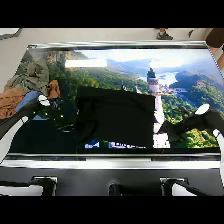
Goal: Fold the shirts.
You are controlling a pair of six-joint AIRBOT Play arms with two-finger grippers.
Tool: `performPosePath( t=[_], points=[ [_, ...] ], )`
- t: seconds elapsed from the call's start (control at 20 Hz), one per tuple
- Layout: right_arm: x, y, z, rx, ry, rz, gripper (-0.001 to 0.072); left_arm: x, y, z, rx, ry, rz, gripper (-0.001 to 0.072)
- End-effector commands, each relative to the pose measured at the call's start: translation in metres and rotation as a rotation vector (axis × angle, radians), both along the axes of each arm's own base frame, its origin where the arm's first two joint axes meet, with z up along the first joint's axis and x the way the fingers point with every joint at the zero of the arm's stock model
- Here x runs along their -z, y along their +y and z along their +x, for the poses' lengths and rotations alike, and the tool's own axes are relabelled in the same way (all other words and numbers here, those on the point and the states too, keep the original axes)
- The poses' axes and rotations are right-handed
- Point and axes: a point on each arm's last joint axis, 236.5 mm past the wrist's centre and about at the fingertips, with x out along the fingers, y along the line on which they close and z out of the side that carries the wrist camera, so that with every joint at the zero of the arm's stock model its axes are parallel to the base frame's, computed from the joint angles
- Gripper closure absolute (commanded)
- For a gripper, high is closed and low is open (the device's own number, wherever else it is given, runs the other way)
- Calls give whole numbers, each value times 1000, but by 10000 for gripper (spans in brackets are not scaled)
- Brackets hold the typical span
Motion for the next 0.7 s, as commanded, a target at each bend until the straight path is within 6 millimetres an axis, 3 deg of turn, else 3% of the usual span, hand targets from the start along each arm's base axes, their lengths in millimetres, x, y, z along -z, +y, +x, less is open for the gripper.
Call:
performPosePath(
  t=[0.0, 0.15, 0.2, 0.25, 0.3, 0.35, 0.5, 0.6, 0.65],
  points=[
    [17, 19, -5, 44, -20, 52, 40, 10, -14, 7, -51, -28, -40, 349],
    [38, 40, -11, -8, -4, 40, 42, 13, -19, 11, -44, -52, -33, 632],
    [44, 48, -9, -25, -9, 36, 52, 13, -20, 11, -42, -53, -34, 676],
    [46, 56, -3, -30, -31, 38, 212, 12, -21, 11, -40, -56, -35, 677],
    [44, 62, 7, -14, -66, 40, 537, 7, -20, 14, -41, -75, -35, 677],
    [38, 67, 17, 10, -92, 60, 664, -3, -20, 20, -38, -117, -38, 677],
    [-10, 71, 60, -9, -263, 84, 669, -60, -22, 54, -26, -319, -54, 678],
    [-80, 66, 101, -48, -491, 55, 670, -127, -21, 80, -6, -522, -53, 678],
    [-134, 63, 122, -84, -655, 25, 670, -175, -17, 94, -7, -665, -43, 679]
  ],
)
